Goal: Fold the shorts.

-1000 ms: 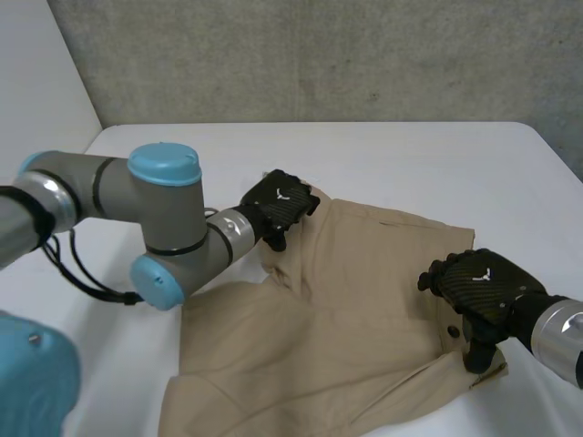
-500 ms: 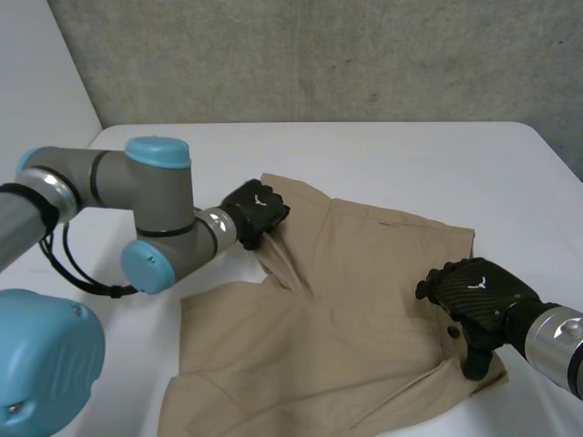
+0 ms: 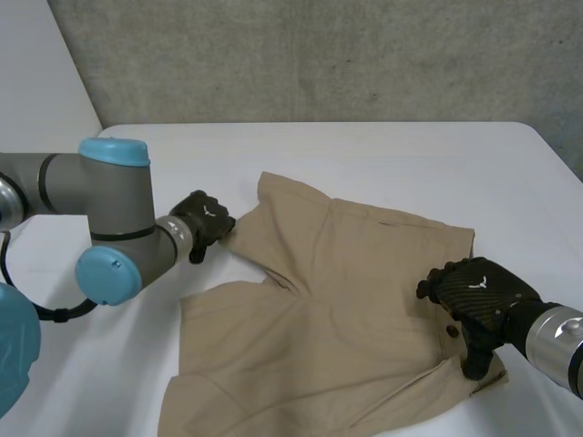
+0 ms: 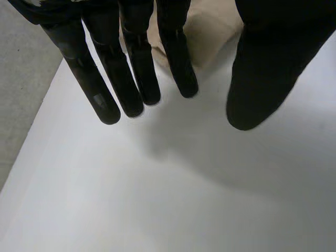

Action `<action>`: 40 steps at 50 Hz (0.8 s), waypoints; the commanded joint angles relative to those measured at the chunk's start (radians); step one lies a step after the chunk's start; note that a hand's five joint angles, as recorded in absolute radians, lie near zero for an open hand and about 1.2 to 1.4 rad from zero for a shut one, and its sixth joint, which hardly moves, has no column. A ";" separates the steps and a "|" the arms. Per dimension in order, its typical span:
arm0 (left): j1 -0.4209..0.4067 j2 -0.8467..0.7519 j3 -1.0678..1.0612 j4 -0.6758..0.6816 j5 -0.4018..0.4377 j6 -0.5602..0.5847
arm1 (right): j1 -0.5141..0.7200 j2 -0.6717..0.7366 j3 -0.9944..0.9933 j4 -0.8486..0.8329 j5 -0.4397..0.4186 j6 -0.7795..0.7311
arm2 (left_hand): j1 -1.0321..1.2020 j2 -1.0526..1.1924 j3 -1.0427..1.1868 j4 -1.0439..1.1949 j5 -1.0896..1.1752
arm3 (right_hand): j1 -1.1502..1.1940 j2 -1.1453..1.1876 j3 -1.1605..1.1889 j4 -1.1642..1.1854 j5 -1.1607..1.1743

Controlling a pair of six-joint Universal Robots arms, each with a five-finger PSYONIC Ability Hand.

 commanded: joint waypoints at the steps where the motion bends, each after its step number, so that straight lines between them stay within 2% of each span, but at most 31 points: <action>1: -0.022 0.051 -0.040 0.009 -0.012 0.027 | 0.000 0.000 0.000 0.000 0.000 0.001 | -0.095 -0.102 -0.103 -0.109 -0.115 | 0.029 -0.010 0.001 -0.001 0.002; 6: -0.065 0.101 -0.061 0.009 -0.013 -0.002 | 0.001 -0.002 0.006 -0.003 0.000 0.001 | -0.142 -0.149 -0.150 -0.156 -0.162 | 0.029 -0.010 0.001 -0.001 0.002; 10: -0.065 0.138 -0.089 0.011 -0.013 -0.041 | 0.005 0.000 0.008 -0.011 0.000 0.001 | -0.163 -0.170 -0.171 -0.176 -0.183 | 0.035 -0.004 0.006 0.005 0.008; 13: -0.065 0.210 -0.141 0.048 -0.004 -0.152 | 0.006 0.000 0.009 -0.016 0.000 0.001 | -0.210 -0.217 -0.218 -0.223 -0.230 | 0.035 -0.004 0.006 0.005 0.008; 18: -0.065 0.219 -0.152 0.129 0.001 -0.226 | 0.008 0.000 0.012 -0.016 0.000 0.001 | -0.245 -0.252 -0.253 -0.259 -0.265 | 0.035 -0.004 0.006 0.005 0.008; 24: -0.066 0.183 -0.139 0.184 0.025 -0.229 | 0.009 0.000 0.015 -0.016 0.002 0.001 | -0.280 -0.287 -0.288 -0.294 -0.300 | 0.035 -0.004 0.006 0.005 0.008; 29: -0.068 0.091 -0.069 0.210 0.094 -0.229 | 0.009 0.000 0.017 -0.017 0.002 0.001 | -0.310 -0.317 -0.318 -0.323 -0.330 | 0.035 -0.004 0.006 0.005 0.008; 36: -0.071 -0.015 0.025 0.212 0.111 -0.228 | 0.009 0.003 0.018 -0.023 0.002 0.001 | -0.304 -0.311 -0.312 -0.317 -0.324 | 0.035 -0.004 0.006 0.005 0.008; 39: -0.071 -0.047 0.048 0.212 0.113 -0.228 | 0.009 0.005 0.018 -0.023 0.003 0.001 | -0.234 -0.241 -0.242 -0.247 -0.254 | 0.035 -0.004 0.006 0.005 0.008; 40: -0.071 -0.061 0.065 0.212 0.113 -0.228 | 0.009 0.005 0.018 -0.023 0.003 0.001 | -0.041 -0.048 -0.050 -0.055 -0.062 | 0.035 -0.004 0.006 0.005 0.008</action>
